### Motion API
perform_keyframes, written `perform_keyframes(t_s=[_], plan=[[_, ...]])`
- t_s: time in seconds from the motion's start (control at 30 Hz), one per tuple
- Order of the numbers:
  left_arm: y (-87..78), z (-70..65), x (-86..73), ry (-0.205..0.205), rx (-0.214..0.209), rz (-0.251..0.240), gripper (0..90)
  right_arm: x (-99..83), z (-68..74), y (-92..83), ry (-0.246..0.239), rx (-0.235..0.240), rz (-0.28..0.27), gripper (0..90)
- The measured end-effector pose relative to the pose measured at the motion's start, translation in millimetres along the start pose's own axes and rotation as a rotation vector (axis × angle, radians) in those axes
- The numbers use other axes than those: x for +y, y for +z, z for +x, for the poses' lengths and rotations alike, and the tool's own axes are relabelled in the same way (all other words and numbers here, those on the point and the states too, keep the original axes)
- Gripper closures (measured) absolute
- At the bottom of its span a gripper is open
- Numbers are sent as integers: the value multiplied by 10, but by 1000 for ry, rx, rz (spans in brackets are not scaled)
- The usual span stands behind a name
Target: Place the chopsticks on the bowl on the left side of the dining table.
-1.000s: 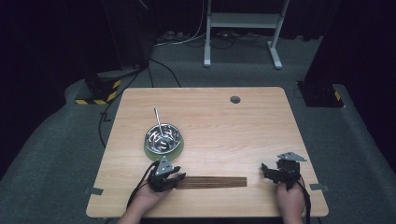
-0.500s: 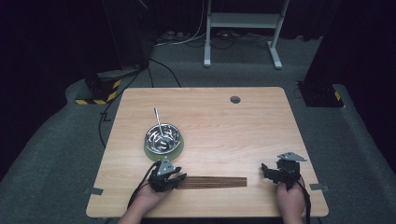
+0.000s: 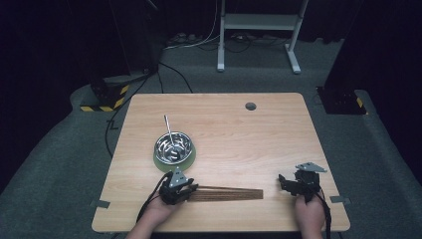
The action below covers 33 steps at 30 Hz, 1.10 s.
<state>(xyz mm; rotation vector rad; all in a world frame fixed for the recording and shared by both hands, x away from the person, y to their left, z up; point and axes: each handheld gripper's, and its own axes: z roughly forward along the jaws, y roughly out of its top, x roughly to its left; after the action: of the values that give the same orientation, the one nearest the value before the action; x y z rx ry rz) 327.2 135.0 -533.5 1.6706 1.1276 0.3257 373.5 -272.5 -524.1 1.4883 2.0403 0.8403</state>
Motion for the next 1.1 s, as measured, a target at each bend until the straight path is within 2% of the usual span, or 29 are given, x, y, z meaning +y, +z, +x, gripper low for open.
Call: perform_keyframes(t_s=[0.6,0.7,0.87,0.93,0.97,1.03,1.07,1.1], plan=[[-32,15,-10,36,6,15,798,-3,11,-1,-1,7,-1,133],[-34,19,-10,21,13,6,810,-3,11,-1,-1,7,-1,133],[-52,57,-7,12,16,2,818,-3,11,-1,-1,7,-1,132],[-69,80,-5,25,20,14,825,-3,11,-1,-1,7,-1,133],[-75,90,-5,10,20,3,827,-3,11,-1,-1,7,-1,133],[-86,105,-5,15,21,6,828,-3,11,-1,-2,7,-1,133],[-106,126,-6,5,24,4,828,-3,11,0,-2,7,-1,133],[-126,155,-4,24,30,13,829,-3,11,-1,-2,6,-1,133]])
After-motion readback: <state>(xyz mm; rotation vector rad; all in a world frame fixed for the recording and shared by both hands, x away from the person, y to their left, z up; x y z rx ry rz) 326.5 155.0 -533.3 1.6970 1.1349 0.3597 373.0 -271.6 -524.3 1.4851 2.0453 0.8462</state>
